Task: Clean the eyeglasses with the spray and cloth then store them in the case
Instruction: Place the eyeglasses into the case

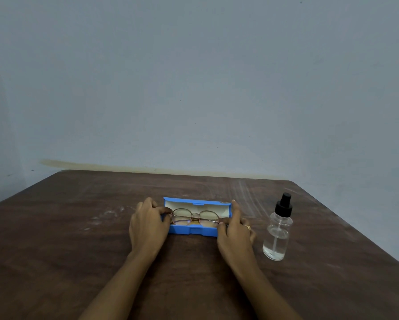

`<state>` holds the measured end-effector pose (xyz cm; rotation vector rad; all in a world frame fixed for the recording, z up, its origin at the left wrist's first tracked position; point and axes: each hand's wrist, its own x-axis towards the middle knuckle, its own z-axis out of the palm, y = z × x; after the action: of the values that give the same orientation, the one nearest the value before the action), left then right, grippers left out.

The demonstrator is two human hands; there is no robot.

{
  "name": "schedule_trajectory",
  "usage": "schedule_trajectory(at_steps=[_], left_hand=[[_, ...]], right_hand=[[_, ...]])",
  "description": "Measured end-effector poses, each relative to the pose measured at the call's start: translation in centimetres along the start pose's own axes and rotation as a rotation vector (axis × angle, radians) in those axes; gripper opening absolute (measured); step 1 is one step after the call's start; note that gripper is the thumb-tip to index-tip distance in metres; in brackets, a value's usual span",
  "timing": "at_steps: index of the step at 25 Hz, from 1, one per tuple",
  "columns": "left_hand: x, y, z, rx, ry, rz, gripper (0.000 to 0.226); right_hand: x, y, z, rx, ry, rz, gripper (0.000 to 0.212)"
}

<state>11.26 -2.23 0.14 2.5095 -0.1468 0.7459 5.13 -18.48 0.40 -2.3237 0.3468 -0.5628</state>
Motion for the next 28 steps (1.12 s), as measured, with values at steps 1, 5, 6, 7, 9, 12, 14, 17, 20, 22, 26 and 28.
schedule_trajectory(at_steps=[1,5,6,7,9,12,14,17,20,22,26,28], left_hand=[[-0.03,-0.03,0.01,-0.001,0.003,0.002,0.024],[-0.16,0.18,-0.13,-0.008,0.009,-0.001,0.024],[-0.21,0.23,-0.18,-0.013,0.011,0.0,0.024],[-0.27,0.26,-0.21,-0.017,0.014,0.0,0.024],[-0.39,0.28,-0.27,-0.017,0.017,-0.003,0.024],[-0.43,0.24,-0.37,-0.022,0.011,-0.018,0.025],[-0.47,0.22,-0.39,-0.03,0.008,-0.02,0.026],[-0.57,0.17,-0.35,-0.033,0.0,-0.023,0.026],[-0.64,0.18,-0.45,-0.058,-0.013,-0.03,0.026],[-0.59,0.17,-0.59,-0.089,-0.013,-0.033,0.025],[-0.64,0.32,-0.84,-0.264,0.032,-0.096,0.017],[-0.63,0.1,-0.77,-0.386,0.094,-0.162,0.014]], right_hand=[[-0.09,-0.04,-0.09,0.008,-0.008,-0.01,0.06],[-0.35,-0.33,-0.43,0.024,-0.019,-0.036,0.062],[-0.41,-0.37,-0.51,0.021,-0.022,-0.039,0.062],[-0.46,-0.39,-0.53,0.016,-0.026,-0.041,0.063],[-0.48,-0.43,-0.51,0.003,-0.033,-0.043,0.064],[-0.49,-0.47,-0.44,0.0,-0.042,-0.043,0.065],[-0.52,-0.51,-0.52,-0.001,-0.047,-0.041,0.064],[-0.6,-0.59,-0.56,-0.011,-0.056,-0.03,0.065],[-0.74,-0.72,-0.73,-0.012,-0.063,-0.032,0.066],[-0.94,-0.78,-0.9,0.001,-0.042,-0.053,0.064],[-1.04,-0.55,-0.79,0.087,0.049,-0.12,0.05],[-0.89,-0.35,-0.53,0.151,0.079,-0.135,0.043]])
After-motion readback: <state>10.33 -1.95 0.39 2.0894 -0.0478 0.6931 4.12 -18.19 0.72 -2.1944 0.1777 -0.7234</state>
